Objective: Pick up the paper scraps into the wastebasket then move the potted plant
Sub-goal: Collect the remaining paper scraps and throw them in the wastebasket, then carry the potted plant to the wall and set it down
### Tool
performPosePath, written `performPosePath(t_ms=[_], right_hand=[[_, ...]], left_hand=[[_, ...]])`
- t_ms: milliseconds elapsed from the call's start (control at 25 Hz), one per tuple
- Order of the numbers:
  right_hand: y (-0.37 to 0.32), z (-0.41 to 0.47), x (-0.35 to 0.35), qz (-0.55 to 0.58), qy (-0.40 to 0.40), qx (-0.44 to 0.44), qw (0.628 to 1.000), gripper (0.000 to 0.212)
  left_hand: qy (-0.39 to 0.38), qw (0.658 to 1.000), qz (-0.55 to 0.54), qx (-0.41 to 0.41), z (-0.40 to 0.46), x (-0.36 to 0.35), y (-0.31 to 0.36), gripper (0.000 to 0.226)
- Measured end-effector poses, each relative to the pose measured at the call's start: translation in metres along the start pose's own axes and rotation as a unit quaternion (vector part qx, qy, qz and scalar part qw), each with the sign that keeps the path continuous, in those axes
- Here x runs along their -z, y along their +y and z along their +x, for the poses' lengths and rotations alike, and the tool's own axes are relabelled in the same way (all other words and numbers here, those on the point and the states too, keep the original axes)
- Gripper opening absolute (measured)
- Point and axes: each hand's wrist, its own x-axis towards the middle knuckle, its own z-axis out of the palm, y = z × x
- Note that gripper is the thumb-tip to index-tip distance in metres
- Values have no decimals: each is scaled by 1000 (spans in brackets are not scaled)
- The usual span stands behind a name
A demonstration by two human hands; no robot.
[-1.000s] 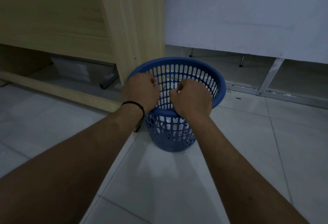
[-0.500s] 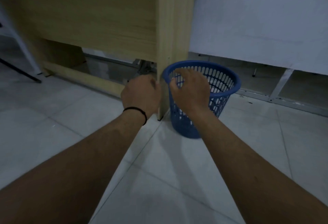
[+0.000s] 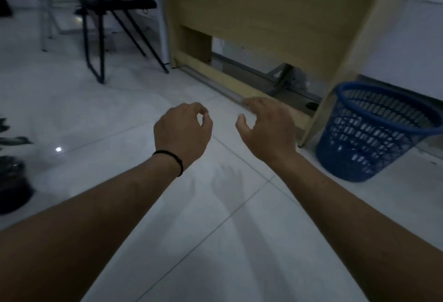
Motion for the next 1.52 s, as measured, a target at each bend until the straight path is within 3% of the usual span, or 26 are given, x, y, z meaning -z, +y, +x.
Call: performPosePath(t_ms=[120, 560, 760, 1040, 1120, 1240, 1400, 1520], right_hand=[[-94, -10, -20, -1, -40, 86, 995, 41], [-374, -23, -33, 51, -131, 218, 966, 45], [-432, -45, -65, 91, -166, 256, 948, 44], [-447, -82, -212, 131, -259, 219, 932, 42], [-443, -90, -247, 168, -285, 177, 927, 38], [-439, -98, -291, 235, -317, 47, 918, 39], [-442, -92, -343, 295, -391, -151, 859, 59], [-452, -85, -374, 344, -447, -218, 796, 75]], left_hand=[[31, 998, 33, 37, -18, 67, -81, 24], [78, 978, 114, 154, -66, 288, -262, 29], [48, 963, 146, 220, -90, 300, -306, 28], [27, 913, 90, 397, -96, 224, -387, 29], [7, 902, 81, 424, -91, 197, -408, 32], [-11, 871, 53, 488, -82, 160, -434, 37], [19, 786, -61, 614, -69, 127, -466, 45], [54, 698, -168, 694, -61, 110, -504, 69]])
